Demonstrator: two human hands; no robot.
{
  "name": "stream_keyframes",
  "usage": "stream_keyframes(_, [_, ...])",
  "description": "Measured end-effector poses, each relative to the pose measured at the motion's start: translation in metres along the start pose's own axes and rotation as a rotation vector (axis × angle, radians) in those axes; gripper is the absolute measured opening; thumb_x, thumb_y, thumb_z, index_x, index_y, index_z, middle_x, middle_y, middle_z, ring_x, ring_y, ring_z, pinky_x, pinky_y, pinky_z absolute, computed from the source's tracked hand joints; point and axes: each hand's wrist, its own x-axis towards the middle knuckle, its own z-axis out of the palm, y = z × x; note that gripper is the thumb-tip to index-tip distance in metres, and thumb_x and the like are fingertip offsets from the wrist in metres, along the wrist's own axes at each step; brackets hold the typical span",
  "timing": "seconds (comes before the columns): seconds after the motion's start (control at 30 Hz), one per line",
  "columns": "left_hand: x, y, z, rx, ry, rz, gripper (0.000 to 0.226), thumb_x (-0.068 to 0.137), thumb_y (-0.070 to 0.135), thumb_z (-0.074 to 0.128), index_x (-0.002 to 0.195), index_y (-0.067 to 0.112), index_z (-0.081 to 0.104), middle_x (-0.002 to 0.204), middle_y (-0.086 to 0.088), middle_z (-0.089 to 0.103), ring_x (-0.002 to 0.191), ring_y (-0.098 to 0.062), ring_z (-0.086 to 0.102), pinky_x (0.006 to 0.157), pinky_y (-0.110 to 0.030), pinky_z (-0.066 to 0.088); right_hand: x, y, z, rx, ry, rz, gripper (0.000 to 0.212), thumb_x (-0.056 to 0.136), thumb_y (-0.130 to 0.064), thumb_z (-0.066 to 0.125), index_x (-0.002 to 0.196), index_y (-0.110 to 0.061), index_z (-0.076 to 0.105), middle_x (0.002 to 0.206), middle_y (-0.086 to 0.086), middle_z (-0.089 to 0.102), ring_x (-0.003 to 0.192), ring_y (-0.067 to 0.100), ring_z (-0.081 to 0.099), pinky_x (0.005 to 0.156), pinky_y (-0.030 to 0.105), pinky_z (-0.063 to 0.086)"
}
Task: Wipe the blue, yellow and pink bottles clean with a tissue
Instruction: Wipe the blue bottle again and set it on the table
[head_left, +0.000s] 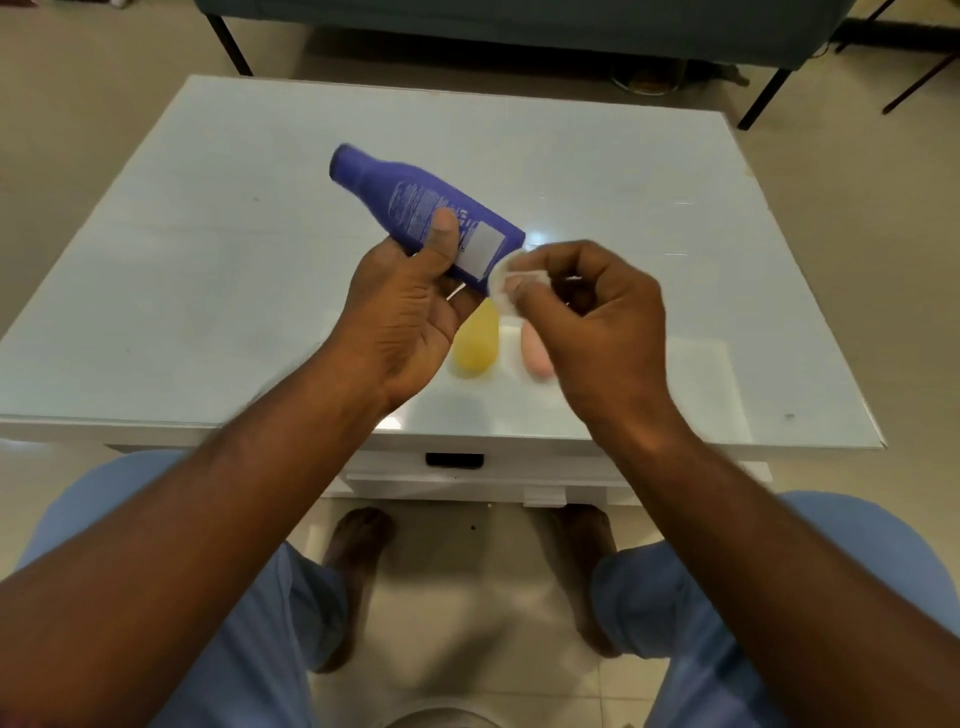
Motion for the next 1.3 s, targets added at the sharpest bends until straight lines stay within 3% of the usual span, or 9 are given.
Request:
stream_keyframes(0.23, [-0.002,-0.003,0.000,0.357,-0.020,0.061,0.029,0.096,0.024,0.063,0.124,0.017,0.059,0.114,-0.006,0.072,0.107,-0.028,0.072,0.094,-0.047,0.059,0.003,-0.001,-0.007,-0.011,-0.027,0.009,0.010,0.099,-0.019,0.074,0.108,-0.017,0.073,0.100,-0.010,0.076,0.102,0.010,0.073,0.082,0.020,0.062])
stream_keyframes(0.37, [-0.009,-0.008,-0.004,0.800,-0.201,0.117,0.044,0.083,0.045,0.064,0.123,0.028,0.062,0.112,0.005,0.074,0.106,-0.016,0.072,0.093,-0.037,0.060,0.006,-0.002,-0.009,0.027,0.058,-0.103,0.019,0.100,-0.017,0.071,0.117,-0.009,0.070,0.112,0.002,0.076,0.106,0.016,0.074,0.088,0.027,0.063])
stream_keyframes(0.5, [-0.011,-0.014,-0.002,0.779,-0.246,0.070,0.046,0.083,0.045,0.063,0.125,0.028,0.061,0.115,0.004,0.073,0.108,-0.019,0.071,0.094,-0.039,0.059,0.013,-0.004,-0.016,0.040,0.102,-0.148,0.020,0.101,-0.018,0.069,0.119,-0.009,0.069,0.115,0.003,0.075,0.108,0.018,0.074,0.089,0.028,0.064])
stream_keyframes(0.63, [-0.002,-0.004,-0.001,0.428,-0.109,0.088,0.031,0.095,0.029,0.060,0.125,0.020,0.060,0.115,-0.003,0.073,0.109,-0.023,0.072,0.094,-0.042,0.059,0.008,0.000,-0.018,-0.036,-0.147,0.025,0.011,0.098,-0.022,0.074,0.109,-0.020,0.074,0.102,-0.008,0.076,0.101,0.010,0.074,0.084,0.024,0.063])
stream_keyframes(0.7, [-0.001,-0.002,-0.005,0.511,-0.108,0.108,0.031,0.093,0.032,0.061,0.123,0.022,0.061,0.111,0.000,0.074,0.106,-0.020,0.072,0.093,-0.040,0.059,0.006,0.005,-0.018,-0.115,-0.199,0.063,0.009,0.096,-0.023,0.075,0.106,-0.021,0.077,0.097,-0.011,0.077,0.095,0.007,0.074,0.080,0.021,0.062])
stream_keyframes(0.9, [-0.009,-0.013,-0.003,0.840,-0.260,0.140,0.038,0.090,0.043,0.064,0.126,0.033,0.060,0.111,0.011,0.073,0.104,-0.010,0.071,0.085,-0.029,0.061,0.016,0.001,-0.025,0.082,0.032,0.045,0.016,0.098,-0.020,0.073,0.113,-0.014,0.073,0.106,-0.005,0.078,0.103,0.014,0.076,0.084,0.028,0.065])
stream_keyframes(1.03, [-0.007,-0.011,-0.003,0.901,-0.212,0.245,0.046,0.082,0.049,0.071,0.126,0.046,0.056,0.109,0.020,0.068,0.101,-0.012,0.069,0.073,-0.023,0.060,0.017,0.000,-0.024,0.094,0.135,0.061,0.010,0.097,-0.023,0.075,0.107,-0.022,0.075,0.100,-0.008,0.079,0.098,0.015,0.077,0.083,0.027,0.065])
stream_keyframes(1.17, [-0.001,0.004,-0.018,1.327,-0.102,0.521,0.055,0.085,0.038,0.078,0.135,0.038,0.054,0.118,0.015,0.061,0.103,-0.007,0.062,0.079,-0.016,0.055,0.023,-0.005,-0.033,0.059,0.244,-0.005,0.010,0.096,-0.027,0.076,0.106,-0.028,0.075,0.096,-0.014,0.078,0.096,0.011,0.075,0.079,0.015,0.059])
stream_keyframes(1.3, [-0.010,0.014,-0.023,1.429,-0.043,0.493,0.048,0.087,0.035,0.077,0.128,0.036,0.052,0.119,0.015,0.057,0.100,-0.006,0.060,0.078,-0.012,0.051,0.018,-0.005,-0.031,0.029,0.167,-0.065,0.018,0.095,-0.022,0.076,0.112,-0.020,0.074,0.106,-0.004,0.076,0.101,0.012,0.074,0.081,0.015,0.059])
